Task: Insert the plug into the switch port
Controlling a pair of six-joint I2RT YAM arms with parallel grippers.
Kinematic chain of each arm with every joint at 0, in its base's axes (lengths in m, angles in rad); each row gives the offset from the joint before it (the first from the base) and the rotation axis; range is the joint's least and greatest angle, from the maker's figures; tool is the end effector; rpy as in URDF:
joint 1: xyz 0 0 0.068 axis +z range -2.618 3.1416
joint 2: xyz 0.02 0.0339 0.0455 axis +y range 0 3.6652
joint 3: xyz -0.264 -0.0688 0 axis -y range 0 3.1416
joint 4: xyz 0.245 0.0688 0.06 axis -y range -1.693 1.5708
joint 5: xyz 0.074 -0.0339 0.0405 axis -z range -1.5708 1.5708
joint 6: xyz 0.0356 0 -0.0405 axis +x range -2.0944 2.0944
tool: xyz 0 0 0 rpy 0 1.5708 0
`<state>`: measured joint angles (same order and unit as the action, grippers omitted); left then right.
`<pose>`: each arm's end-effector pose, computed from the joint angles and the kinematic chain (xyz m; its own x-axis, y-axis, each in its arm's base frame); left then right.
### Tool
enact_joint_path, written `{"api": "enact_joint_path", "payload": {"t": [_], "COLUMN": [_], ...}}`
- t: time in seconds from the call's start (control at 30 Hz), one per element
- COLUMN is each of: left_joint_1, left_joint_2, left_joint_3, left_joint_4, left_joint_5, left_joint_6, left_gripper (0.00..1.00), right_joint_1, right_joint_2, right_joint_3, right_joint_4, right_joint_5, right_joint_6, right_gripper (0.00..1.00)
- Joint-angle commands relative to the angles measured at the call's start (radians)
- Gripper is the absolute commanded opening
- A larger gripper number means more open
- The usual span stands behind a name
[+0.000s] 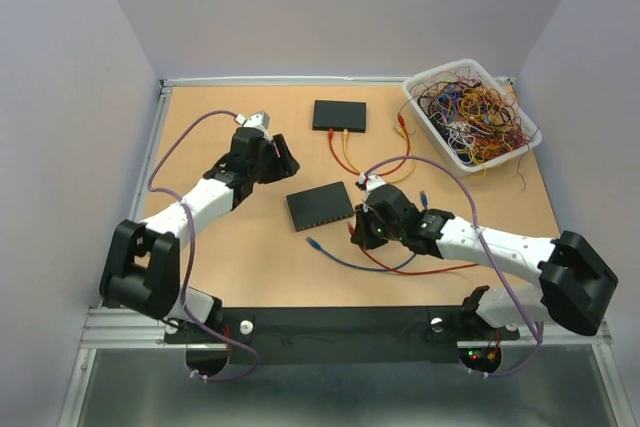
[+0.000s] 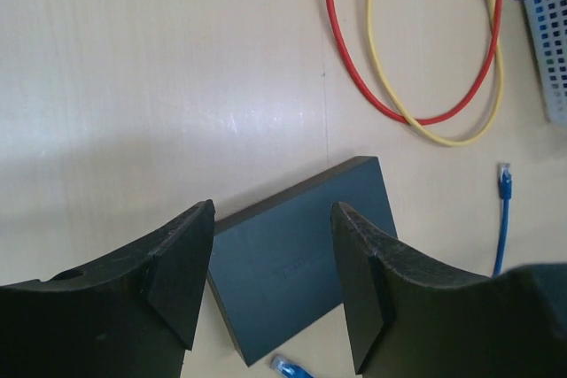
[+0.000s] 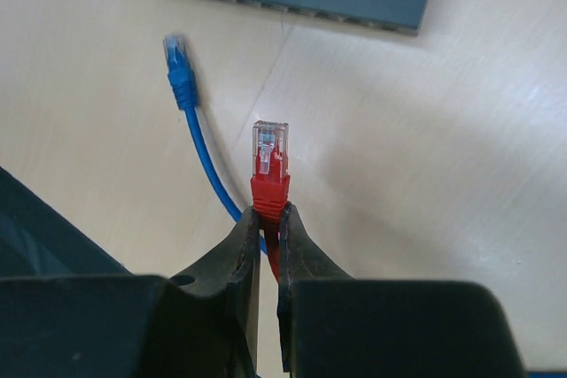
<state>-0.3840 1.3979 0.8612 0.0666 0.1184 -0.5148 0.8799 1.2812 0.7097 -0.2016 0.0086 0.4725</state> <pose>0.2889 -0.1213 0.2503 -0.5968 -0.2862 -0.7496 0.2020 0.8506 -0.4855 0.1669 0.2014 0.2079 -0.7452 -0.1871 -0.6401 -0.4802 0.8166 0.3204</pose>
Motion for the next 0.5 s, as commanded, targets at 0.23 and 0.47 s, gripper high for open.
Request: {"api": "enact_joint_path", "payload": {"t": [0.23, 0.47], "left_joint_1": [0.011, 0.011], "left_joint_2": [0.185, 0.227], "left_joint_3": [0.007, -0.03], "left_joint_4": [0.229, 0.242], "left_joint_5": [0.119, 0.142], "left_joint_6": [0.016, 0.009], "left_gripper": [0.62, 0.61], "right_joint_1": [-0.064, -0.084], "right_joint_2": [0.13, 0.211], "right_joint_3": [0.022, 0.06], "right_joint_4": [0.106, 0.128], "right_joint_5": [-0.171, -0.232], "right_joint_6": [-0.021, -0.021], "right_gripper": [0.0, 0.0]}}
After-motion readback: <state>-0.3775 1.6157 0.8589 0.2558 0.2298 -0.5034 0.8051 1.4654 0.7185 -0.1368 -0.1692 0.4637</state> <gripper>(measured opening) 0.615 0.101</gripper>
